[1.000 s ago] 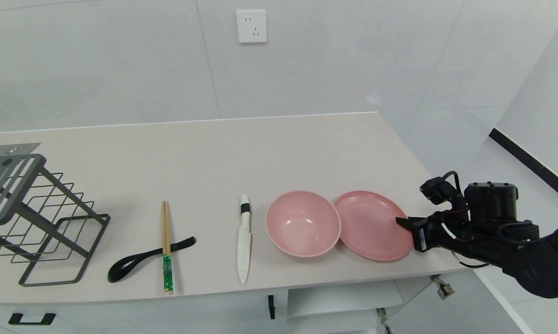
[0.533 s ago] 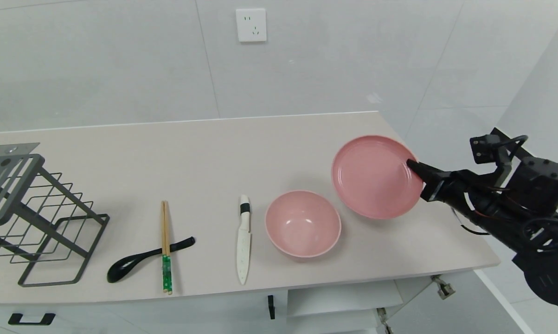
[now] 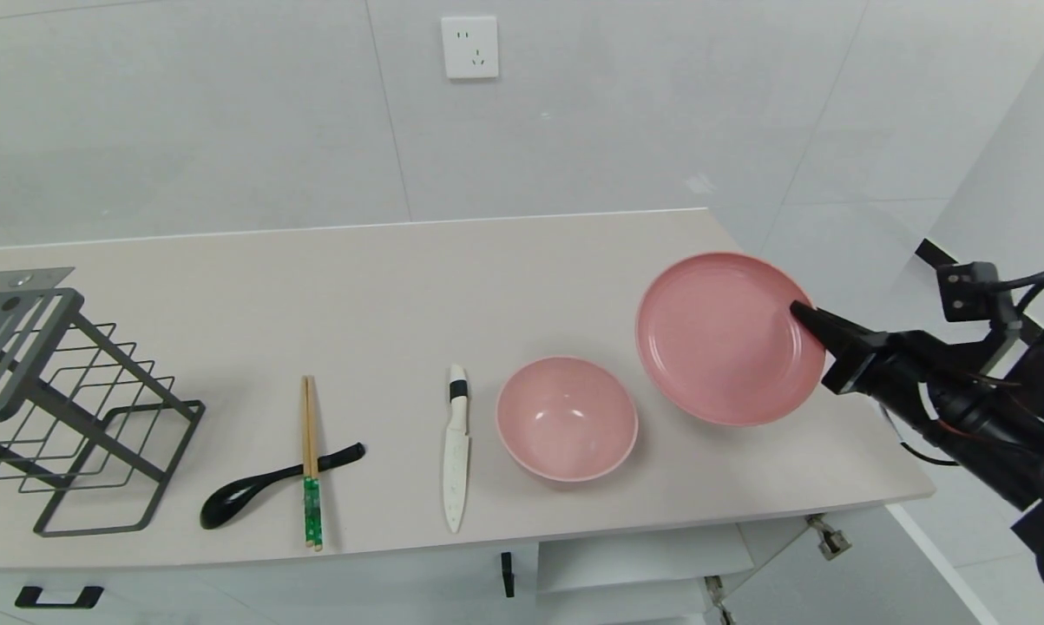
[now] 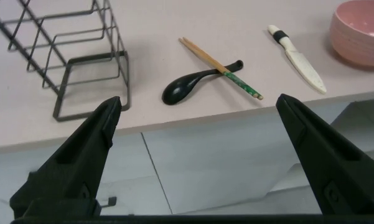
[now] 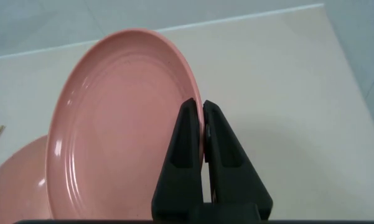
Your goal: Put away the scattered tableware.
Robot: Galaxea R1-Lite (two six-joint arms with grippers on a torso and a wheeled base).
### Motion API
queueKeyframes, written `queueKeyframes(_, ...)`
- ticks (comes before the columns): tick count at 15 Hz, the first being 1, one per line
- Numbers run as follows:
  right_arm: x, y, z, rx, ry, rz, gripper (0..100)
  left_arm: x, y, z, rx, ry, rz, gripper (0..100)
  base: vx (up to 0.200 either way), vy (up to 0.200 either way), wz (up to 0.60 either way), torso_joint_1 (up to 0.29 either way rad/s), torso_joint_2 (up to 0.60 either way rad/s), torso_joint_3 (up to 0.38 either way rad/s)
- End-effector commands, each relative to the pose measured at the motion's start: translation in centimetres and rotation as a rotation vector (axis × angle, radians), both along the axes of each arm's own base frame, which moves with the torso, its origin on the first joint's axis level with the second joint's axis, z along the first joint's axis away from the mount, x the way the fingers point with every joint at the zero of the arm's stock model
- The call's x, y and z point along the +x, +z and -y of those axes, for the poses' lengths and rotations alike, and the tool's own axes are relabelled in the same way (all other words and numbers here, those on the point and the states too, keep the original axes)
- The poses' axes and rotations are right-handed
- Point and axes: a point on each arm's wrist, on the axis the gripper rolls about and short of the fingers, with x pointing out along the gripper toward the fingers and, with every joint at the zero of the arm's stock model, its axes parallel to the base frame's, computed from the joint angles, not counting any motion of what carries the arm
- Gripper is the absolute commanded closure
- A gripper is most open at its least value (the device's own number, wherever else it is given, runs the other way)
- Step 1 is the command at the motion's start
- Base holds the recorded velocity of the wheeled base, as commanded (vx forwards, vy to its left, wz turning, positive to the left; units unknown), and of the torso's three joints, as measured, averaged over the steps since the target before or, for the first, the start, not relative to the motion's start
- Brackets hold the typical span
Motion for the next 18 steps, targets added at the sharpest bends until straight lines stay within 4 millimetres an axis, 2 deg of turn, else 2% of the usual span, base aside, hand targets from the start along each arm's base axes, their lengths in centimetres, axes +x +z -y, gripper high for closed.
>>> queueKeyframes(1,-1.1,1.9,0.9,0.011,-0.025,0.071,100,0.0,0.1,0.0,0.021,-0.012,0.007,0,0.000,0.000,0.00,0.000,0.00,0.000)
queueKeyframes(2,-1.4,2.7,1.8,0.020,-0.052,0.103,100,0.0,0.2,0.1,0.035,-0.027,0.018,0,0.000,0.000,0.00,0.000,0.00,0.000)
queueKeyframes(5,-1.1,2.7,3.6,0.002,-0.101,0.109,100,-0.3,2.4,0.1,0.029,-0.023,0.239,0,0.000,0.000,0.00,0.000,0.00,0.000)
queueKeyframes(7,-1.3,2.9,3.7,0.001,-0.096,0.116,100,-0.5,2.9,0.1,-0.013,-0.036,0.280,0,0.000,0.000,0.00,0.000,0.00,0.000)
queueKeyframes(10,-1.8,3.6,4.3,-0.003,-0.086,0.144,100,-1.5,8.7,0.6,0.021,-0.259,0.361,0,0.000,0.000,0.00,0.000,0.00,0.000)
queueKeyframes(11,-1.8,3.5,4.4,-0.005,-0.084,0.141,100,-1.0,10.0,0.7,0.026,-0.300,0.338,0,0.000,0.000,0.00,0.000,0.00,0.000)
queueKeyframes(14,-1.8,3.5,5.0,-0.013,-0.077,0.142,100,1.7,9.9,0.9,-0.039,-0.413,0.156,0,0.000,0.000,0.00,0.000,0.00,0.000)
queueKeyframes(16,-1.9,3.6,5.2,-0.017,-0.065,0.145,100,2.8,10.5,0.9,-0.099,-0.433,0.092,0,0.000,0.000,0.00,0.000,0.00,0.000)
queueKeyframes(18,-1.8,3.7,5.3,-0.032,-0.067,0.158,100,4.8,11.1,1.0,-0.156,-0.452,-0.007,0,0.000,0.000,0.00,0.000,0.00,0.000)
